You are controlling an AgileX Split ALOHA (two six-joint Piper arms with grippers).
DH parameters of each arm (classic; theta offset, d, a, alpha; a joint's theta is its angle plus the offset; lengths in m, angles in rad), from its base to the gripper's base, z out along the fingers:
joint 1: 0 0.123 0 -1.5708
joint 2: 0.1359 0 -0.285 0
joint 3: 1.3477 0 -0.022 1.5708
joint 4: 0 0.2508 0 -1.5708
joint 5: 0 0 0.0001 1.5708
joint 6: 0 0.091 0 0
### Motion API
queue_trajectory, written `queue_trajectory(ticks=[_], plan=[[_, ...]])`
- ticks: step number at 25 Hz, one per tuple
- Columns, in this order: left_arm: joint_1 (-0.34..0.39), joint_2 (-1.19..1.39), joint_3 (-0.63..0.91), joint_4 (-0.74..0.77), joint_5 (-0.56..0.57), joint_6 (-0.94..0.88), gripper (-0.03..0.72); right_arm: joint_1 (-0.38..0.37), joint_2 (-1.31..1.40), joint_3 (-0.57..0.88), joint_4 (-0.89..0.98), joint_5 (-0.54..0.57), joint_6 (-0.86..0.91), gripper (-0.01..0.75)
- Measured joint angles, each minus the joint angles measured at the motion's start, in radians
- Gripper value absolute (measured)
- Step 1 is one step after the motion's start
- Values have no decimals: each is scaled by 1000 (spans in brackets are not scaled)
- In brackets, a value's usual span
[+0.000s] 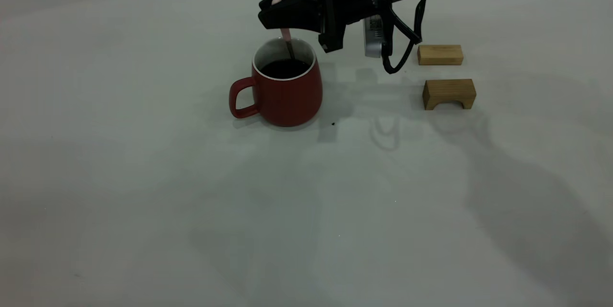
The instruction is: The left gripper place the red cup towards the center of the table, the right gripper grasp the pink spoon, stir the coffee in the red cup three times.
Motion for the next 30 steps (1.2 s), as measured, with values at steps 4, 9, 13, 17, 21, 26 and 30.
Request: queue_trajectory(ticks=[4,9,13,17,21,26,30], plan=[[0,0,0,0,0,0,244,0,0,0,-27,28,-8,127],[0,0,0,0,0,0,244,0,0,0,-60,71,-14,362],[0,0,0,0,0,0,244,0,-47,0,-188,91,-14,616],[0,0,0,0,0,0,244,0,-200,0,-449,112,-14,719],[0,0,0,0,0,0,244,-1,-392,0,-696,194,-14,690],[0,0,0,0,0,0,244,-6,-622,2,-771,250,-14,542],[0,0,0,0,0,0,244,-10,-793,2,-778,266,-14,408]])
